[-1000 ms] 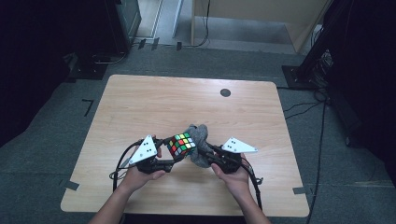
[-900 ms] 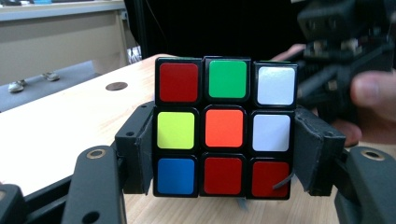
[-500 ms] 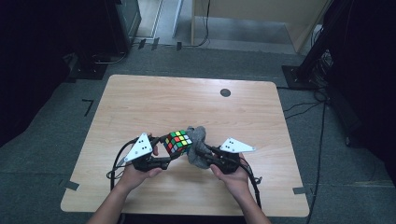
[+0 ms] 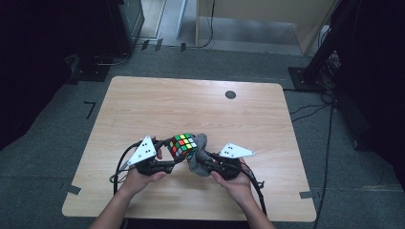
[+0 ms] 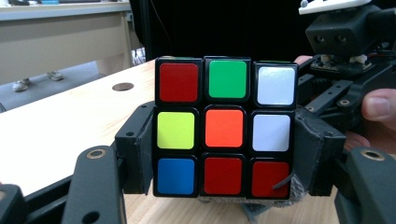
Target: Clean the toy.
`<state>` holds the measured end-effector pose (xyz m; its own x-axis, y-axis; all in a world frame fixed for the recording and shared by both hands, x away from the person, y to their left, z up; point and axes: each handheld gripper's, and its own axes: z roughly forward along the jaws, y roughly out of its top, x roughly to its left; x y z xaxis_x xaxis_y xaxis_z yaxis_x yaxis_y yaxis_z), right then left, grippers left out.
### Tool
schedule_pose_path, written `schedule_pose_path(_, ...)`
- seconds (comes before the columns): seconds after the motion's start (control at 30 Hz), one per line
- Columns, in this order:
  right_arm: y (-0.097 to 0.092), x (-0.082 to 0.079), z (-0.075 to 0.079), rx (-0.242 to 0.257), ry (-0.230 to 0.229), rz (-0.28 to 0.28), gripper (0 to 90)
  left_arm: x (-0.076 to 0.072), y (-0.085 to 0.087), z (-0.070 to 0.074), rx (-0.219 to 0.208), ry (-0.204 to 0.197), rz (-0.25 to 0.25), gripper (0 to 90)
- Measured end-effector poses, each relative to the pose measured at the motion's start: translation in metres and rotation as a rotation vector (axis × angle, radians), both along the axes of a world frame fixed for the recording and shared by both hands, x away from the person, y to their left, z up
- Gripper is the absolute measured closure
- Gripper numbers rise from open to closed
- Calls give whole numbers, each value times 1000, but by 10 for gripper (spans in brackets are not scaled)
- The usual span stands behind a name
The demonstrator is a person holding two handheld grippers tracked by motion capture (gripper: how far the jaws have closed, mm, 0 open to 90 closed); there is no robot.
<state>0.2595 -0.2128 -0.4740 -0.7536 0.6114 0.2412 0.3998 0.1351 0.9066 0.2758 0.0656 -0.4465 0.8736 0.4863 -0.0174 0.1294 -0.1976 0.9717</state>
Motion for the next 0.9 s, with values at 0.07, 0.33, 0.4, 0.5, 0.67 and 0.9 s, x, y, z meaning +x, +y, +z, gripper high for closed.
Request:
schedule_pose_path(0.07, 0, 0, 0, -5, -2, 0, 718, 0, 1, 0, -2, 0, 4, 346)
schedule_pose_path(0.33, -13, 0, 10, 47, -49, -72, 719, 0, -3, -1, 12, 3, -4, 346)
schedule_pose_path(0.4, -13, 0, 10, 44, -52, -80, 719, -1, -5, -2, 17, 3, -9, 346)
schedule_pose_path(0.5, -9, 0, 7, 32, -41, -66, 719, -1, -5, -2, 16, 4, -10, 346)
schedule_pose_path(0.67, -2, -1, 3, 10, -27, -31, 719, 0, -2, 0, 0, 7, -3, 346)
schedule_pose_path(0.9, 4, -2, 0, -15, -12, -2, 719, 1, 1, 1, -3, 6, 3, 346)
